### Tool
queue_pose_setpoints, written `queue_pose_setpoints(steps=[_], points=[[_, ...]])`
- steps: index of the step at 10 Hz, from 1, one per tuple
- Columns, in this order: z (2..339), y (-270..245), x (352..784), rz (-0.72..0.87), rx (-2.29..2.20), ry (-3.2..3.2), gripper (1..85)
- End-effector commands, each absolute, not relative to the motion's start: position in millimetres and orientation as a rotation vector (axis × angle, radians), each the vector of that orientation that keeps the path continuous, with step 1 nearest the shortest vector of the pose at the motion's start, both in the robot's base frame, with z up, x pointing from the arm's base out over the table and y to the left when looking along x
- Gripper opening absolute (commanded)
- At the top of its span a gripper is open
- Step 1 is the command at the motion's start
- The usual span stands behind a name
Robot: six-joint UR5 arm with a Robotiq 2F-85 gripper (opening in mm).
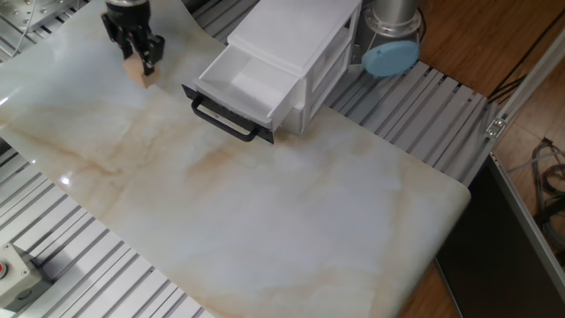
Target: Put things in the drawer
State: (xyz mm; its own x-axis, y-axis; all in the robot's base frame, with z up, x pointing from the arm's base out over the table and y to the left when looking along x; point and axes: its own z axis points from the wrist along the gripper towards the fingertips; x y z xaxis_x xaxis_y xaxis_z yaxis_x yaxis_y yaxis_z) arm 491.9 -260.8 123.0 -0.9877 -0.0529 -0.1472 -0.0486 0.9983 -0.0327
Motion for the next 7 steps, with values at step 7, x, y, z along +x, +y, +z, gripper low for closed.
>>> queue_pose_setpoints(steps=[7], points=[[175.6, -229.4, 489.5, -0.068, -0.170, 2.994, 1.0]])
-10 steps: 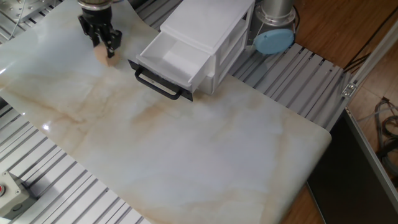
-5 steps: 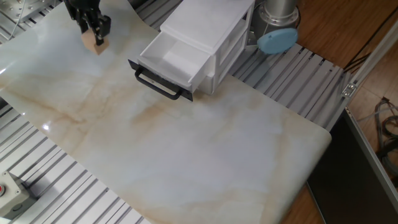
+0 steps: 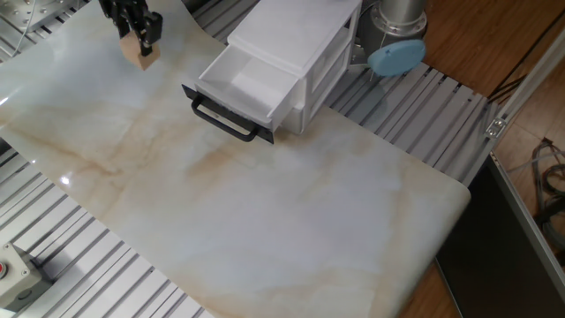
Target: Put things in the drawer
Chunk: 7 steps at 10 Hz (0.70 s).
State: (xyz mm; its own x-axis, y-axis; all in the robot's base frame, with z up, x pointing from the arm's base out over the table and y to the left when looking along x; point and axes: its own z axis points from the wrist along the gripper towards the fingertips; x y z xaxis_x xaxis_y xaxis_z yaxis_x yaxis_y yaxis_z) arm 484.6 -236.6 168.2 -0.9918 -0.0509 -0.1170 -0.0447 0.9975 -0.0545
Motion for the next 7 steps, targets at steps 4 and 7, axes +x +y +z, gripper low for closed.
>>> queue_pose_setpoints(steps=[4, 7], points=[[180.6, -201.0, 512.7, 0.060, -0.388, 2.872, 1.0], [189.2, -192.5, 484.4, 0.095, -0.350, 2.974, 1.0]])
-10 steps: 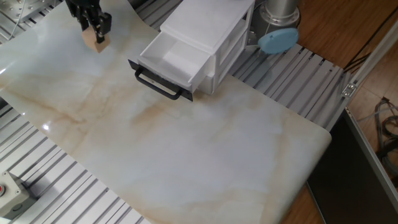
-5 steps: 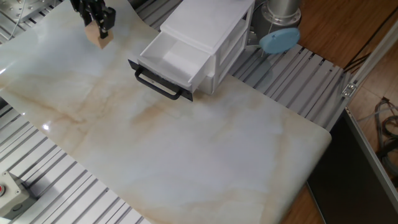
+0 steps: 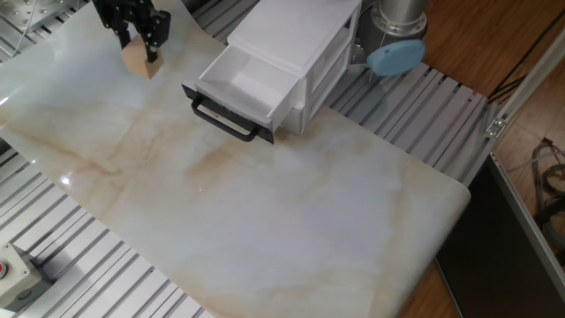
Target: Put things in the drawer
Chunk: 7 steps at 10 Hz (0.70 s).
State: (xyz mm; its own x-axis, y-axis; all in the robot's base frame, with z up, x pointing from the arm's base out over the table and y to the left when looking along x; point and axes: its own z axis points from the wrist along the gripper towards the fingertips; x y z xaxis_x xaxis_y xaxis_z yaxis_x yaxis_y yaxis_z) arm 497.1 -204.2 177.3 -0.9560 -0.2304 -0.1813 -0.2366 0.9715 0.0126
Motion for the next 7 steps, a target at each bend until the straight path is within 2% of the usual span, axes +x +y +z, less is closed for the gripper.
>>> queue_pose_setpoints(steps=[1, 7], points=[[209.7, -180.8, 473.5, 0.078, -0.300, 3.004, 1.0], [266.4, -96.1, 447.8, 0.008, -0.136, 3.063, 1.0]])
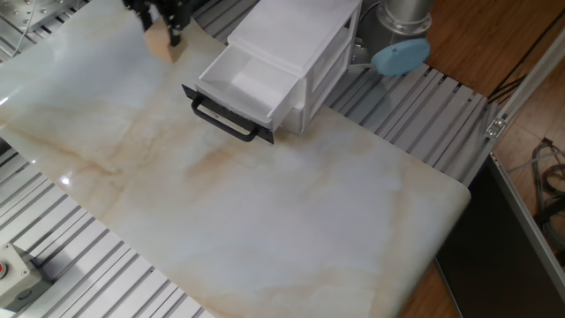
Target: Put things in the drawer
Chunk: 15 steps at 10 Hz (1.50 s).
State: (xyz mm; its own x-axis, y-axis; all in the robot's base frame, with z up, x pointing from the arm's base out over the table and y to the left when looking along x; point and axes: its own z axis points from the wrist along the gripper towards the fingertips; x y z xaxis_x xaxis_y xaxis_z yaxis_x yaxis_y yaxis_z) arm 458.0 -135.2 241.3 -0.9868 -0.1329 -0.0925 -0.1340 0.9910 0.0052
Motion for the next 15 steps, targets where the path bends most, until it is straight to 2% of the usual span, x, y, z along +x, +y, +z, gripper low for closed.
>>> queue_pose_setpoints(steps=[1, 6, 15], points=[[270.7, -79.8, 445.4, -0.002, -0.106, 3.069, 1.0], [253.1, -36.2, 426.7, 0.020, -0.096, 3.082, 1.0], [229.7, -17.6, 443.8, 0.058, -0.061, 3.064, 1.0]])
